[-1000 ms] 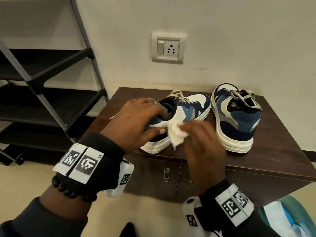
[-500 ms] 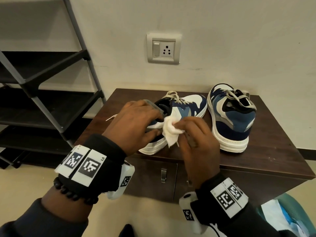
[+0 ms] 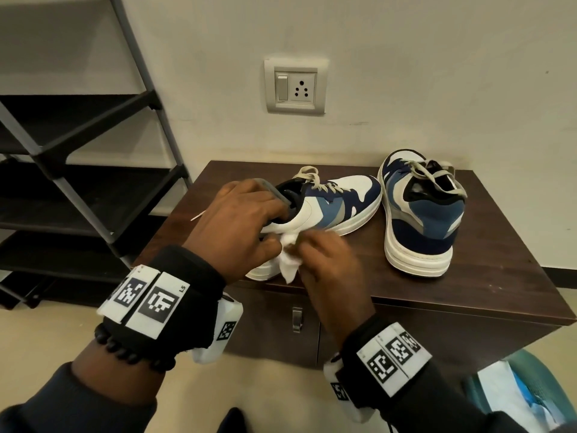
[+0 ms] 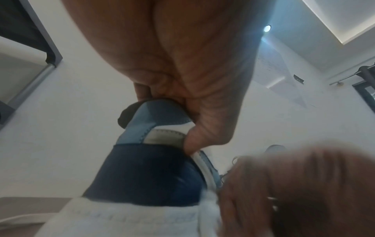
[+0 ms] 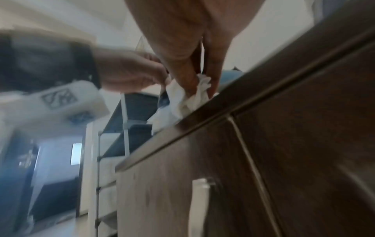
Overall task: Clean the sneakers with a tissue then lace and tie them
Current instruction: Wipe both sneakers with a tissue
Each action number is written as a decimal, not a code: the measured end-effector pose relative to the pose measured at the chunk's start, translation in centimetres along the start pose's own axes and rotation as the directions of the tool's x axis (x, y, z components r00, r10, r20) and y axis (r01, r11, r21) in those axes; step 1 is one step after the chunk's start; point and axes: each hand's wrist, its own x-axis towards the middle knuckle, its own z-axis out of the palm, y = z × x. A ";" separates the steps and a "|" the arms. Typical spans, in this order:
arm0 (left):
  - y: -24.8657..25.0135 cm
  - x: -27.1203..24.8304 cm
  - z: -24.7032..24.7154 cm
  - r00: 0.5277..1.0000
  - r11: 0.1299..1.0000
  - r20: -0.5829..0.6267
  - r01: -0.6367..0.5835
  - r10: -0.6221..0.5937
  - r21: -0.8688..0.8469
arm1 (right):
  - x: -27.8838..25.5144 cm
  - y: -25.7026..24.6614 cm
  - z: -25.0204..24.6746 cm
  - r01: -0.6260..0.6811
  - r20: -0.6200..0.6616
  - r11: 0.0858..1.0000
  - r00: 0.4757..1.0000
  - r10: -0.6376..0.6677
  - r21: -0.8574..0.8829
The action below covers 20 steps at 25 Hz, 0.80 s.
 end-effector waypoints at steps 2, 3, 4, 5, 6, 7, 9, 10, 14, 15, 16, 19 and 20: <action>-0.4 -0.2 0.0 1.000 1.000 0.017 0.005 -0.005 -0.010 | -1.3 0.3 0.2 0.026 0.075 0.999 0.997 -0.028 0.033; -0.4 -0.2 0.0 1.000 1.000 0.019 0.004 -0.004 -0.014 | -1.0 0.5 -0.4 -0.001 0.023 0.999 1.000 0.000 0.052; -0.4 -0.2 -0.1 1.000 1.000 0.015 -0.001 0.001 -0.018 | -0.5 0.6 -1.1 -0.044 -0.074 0.997 0.996 0.048 0.059; -0.3 -0.1 -0.1 1.000 1.000 0.009 -0.006 0.006 -0.020 | 0.4 0.4 -1.9 -0.084 -0.179 0.994 0.979 0.095 0.071; -0.2 0.0 -0.1 1.000 1.000 0.002 -0.007 0.007 -0.018 | 1.3 0.2 -2.3 -0.098 -0.241 0.992 0.964 0.114 0.079; -0.2 0.0 0.0 1.000 1.000 -0.001 -0.005 0.005 -0.017 | 1.7 0.2 -2.2 -0.088 -0.236 0.993 0.966 0.104 0.079; -0.4 -0.1 0.0 1.000 1.000 -0.009 0.004 -0.004 -0.011 | 0.9 0.3 -0.3 -0.033 -0.074 0.999 0.997 0.033 0.006; -0.6 -0.2 0.0 1.000 1.000 -0.010 0.010 -0.010 -0.005 | 0.0 0.4 0.4 0.006 0.004 1.000 1.000 -0.006 -0.021; -0.7 -0.3 0.0 1.000 1.000 0.004 0.022 -0.022 0.003 | 0.8 1.1 -1.6 -0.097 -0.156 0.993 0.982 0.108 0.073; -0.6 -0.2 -0.1 1.000 1.000 0.009 0.022 -0.022 0.003 | 1.8 0.8 -2.2 -0.094 -0.226 0.990 0.967 0.115 0.101; -0.5 -0.2 0.0 1.000 1.000 0.012 0.020 -0.020 0.004 | 2.4 0.5 -2.2 -0.064 -0.246 0.992 0.965 0.088 0.105; -0.7 -0.3 0.1 1.000 1.000 -0.001 0.018 -0.018 -0.006 | 0.8 0.3 0.3 0.023 -0.066 0.999 0.997 -0.025 -0.025; -0.8 -0.3 0.1 1.000 1.000 -0.003 0.021 -0.021 -0.004 | -0.2 0.8 0.8 0.039 0.009 0.998 0.999 -0.039 -0.057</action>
